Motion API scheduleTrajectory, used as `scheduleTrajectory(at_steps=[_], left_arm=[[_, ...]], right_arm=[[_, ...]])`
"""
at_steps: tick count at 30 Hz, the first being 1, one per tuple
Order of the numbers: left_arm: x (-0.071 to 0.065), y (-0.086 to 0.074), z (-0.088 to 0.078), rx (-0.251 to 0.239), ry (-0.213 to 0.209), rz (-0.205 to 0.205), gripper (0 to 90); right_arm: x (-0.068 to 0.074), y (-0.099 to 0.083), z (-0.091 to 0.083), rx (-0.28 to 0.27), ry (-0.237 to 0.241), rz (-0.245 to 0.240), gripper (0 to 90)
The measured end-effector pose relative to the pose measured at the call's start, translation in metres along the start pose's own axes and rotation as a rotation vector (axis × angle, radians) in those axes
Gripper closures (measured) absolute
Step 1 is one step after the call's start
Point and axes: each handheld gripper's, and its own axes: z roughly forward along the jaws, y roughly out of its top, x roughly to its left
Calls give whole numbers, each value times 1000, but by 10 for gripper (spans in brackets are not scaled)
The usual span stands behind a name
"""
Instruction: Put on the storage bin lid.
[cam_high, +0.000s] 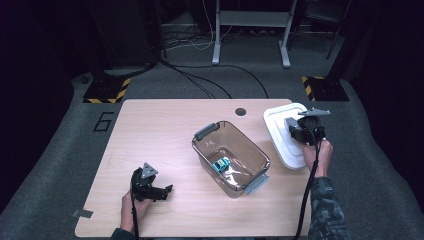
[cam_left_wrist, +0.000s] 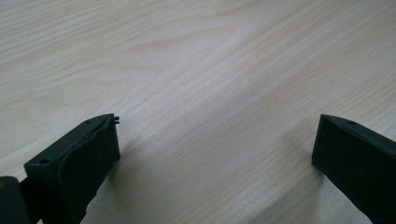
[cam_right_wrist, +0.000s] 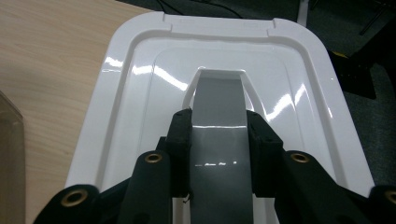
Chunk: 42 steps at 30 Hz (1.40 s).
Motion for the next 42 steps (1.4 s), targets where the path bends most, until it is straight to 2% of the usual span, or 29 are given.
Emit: scheduleTrajectory(at_steps=[10, 23, 42], left_arm=[[0, 0, 0, 0, 0, 0, 2], [0, 0, 0, 0, 0, 0, 2], [0, 0, 0, 0, 0, 0, 2]], right_arm=[[6, 17, -12, -18, 9, -30, 664], [19, 41, -22, -49, 52, -75, 664], [46, 66, -25, -56, 174, -113, 664]])
